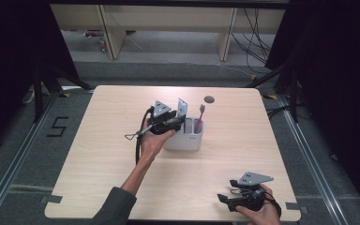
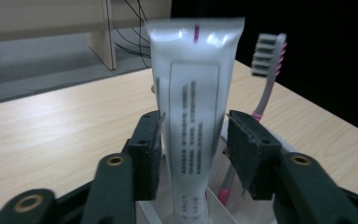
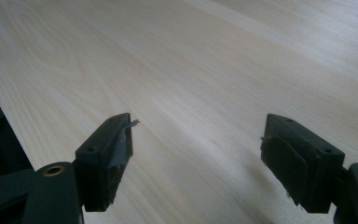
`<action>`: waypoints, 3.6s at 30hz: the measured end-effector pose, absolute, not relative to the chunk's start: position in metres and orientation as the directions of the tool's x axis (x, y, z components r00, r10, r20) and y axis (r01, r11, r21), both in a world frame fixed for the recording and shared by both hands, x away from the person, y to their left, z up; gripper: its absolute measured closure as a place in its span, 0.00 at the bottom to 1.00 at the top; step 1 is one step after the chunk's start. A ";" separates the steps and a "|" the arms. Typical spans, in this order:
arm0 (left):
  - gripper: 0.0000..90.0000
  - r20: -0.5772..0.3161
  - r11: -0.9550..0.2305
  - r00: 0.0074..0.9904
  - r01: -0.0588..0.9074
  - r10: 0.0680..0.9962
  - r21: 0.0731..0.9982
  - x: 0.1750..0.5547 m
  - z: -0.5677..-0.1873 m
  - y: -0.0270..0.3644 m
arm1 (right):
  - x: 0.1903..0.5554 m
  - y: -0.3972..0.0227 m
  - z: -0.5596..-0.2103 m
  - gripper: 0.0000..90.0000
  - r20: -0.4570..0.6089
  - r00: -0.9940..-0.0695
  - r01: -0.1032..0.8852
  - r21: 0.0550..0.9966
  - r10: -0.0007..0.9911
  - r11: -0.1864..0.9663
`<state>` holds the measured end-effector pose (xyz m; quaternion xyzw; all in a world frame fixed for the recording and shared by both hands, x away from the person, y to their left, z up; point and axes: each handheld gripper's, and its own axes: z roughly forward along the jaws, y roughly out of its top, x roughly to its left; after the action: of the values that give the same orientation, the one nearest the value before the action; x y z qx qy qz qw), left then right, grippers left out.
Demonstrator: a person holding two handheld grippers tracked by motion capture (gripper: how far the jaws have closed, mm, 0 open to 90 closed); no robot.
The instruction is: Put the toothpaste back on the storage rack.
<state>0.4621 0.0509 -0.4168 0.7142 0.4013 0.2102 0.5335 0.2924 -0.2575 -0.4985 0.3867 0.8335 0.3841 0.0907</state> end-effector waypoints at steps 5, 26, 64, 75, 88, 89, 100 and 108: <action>0.55 -0.118 -0.109 0.582 0.339 0.804 0.935 0.456 -0.404 0.057 | 0.293 -0.257 -0.499 0.28 0.145 -0.687 0.571 0.714 0.712 0.406; 0.39 -0.152 -0.122 0.597 0.392 0.788 0.912 0.442 -0.394 0.075 | 0.292 -0.257 -0.498 0.28 0.154 -0.678 0.583 0.708 0.718 0.398; 0.27 -0.183 -0.122 0.609 0.424 0.772 0.898 0.399 -0.405 0.125 | 0.292 -0.260 -0.499 0.28 0.162 -0.677 0.582 0.715 0.718 0.387; 0.24 -0.171 -0.136 0.612 0.422 0.772 0.897 0.383 -0.416 0.140 | 0.292 -0.262 -0.498 0.28 0.136 -0.687 0.560 0.726 0.714 0.400; 0.20 -0.153 -0.158 0.624 0.413 0.766 0.897 0.366 -0.430 0.155 | 0.292 -0.262 -0.498 0.28 0.135 -0.683 0.563 0.724 0.718 0.399; 0.20 -0.152 -0.161 0.628 0.412 0.763 0.897 0.363 -0.432 0.157 | 0.292 -0.261 -0.498 0.28 0.154 -0.677 0.577 0.718 0.720 0.389; 0.18 -0.129 -0.211 0.644 0.424 0.754 0.881 0.345 -0.454 0.161 | 0.292 -0.260 -0.498 0.28 0.150 -0.676 0.577 0.717 0.721 0.392; 0.18 -0.131 -0.220 0.658 0.424 0.742 0.878 0.337 -0.468 0.161 | 0.293 -0.259 -0.499 0.28 0.153 -0.687 0.572 0.716 0.711 0.400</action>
<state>0.3367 0.1609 -0.4684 0.7645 0.3812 0.1606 0.4944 0.2926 -0.2588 -0.4986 0.3855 0.8318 0.3893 0.0888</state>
